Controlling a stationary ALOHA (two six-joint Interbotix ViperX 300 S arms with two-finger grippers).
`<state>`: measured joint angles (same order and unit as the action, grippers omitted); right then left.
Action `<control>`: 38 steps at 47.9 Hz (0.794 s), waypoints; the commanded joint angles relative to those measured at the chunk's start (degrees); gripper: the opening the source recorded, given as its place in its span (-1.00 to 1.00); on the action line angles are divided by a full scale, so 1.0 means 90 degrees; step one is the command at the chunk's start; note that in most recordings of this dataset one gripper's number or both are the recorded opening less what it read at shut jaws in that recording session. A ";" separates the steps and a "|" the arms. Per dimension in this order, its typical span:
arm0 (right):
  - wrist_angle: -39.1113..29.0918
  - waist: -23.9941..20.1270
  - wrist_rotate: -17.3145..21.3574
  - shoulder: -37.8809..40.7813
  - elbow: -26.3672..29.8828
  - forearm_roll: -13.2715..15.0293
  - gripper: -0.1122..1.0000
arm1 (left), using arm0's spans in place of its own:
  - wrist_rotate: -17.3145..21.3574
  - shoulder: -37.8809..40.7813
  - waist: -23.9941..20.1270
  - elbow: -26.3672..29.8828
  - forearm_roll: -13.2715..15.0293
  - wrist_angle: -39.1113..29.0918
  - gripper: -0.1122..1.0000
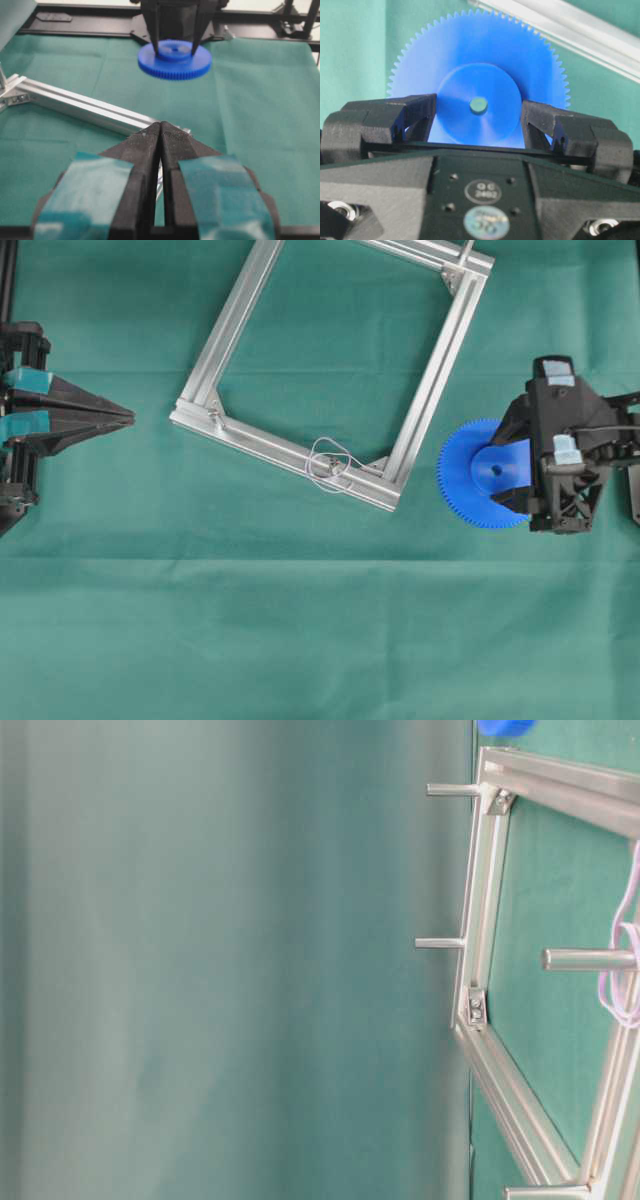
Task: Find the location of the shaft and insert the gear.
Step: 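Lift the blue gear and carry it left toward the frame shaft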
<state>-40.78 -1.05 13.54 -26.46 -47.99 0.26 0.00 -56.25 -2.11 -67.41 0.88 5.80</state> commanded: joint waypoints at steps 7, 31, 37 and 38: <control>-0.0107 0.0000 0.0010 -0.0068 0.0313 0.0039 0.44 | -0.0010 0.0049 -0.0020 0.0176 0.0020 0.0020 -0.77; -0.0049 0.0010 0.0049 0.1270 0.1377 0.0488 0.44 | -0.0010 0.0059 -0.0020 0.0176 0.0020 0.0020 -0.77; -0.0059 0.0020 0.0049 0.1680 0.1797 0.0566 0.44 | -0.0010 0.0059 -0.0020 0.0176 0.0020 0.0020 -0.77; -0.0059 0.0029 0.0049 0.1738 0.1865 0.0576 0.44 | -0.0010 0.0059 -0.0020 0.0176 0.0020 0.0020 -0.77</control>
<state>-41.66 -1.05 13.97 -11.60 -34.72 5.01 0.00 -56.25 -2.11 -67.32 0.97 5.71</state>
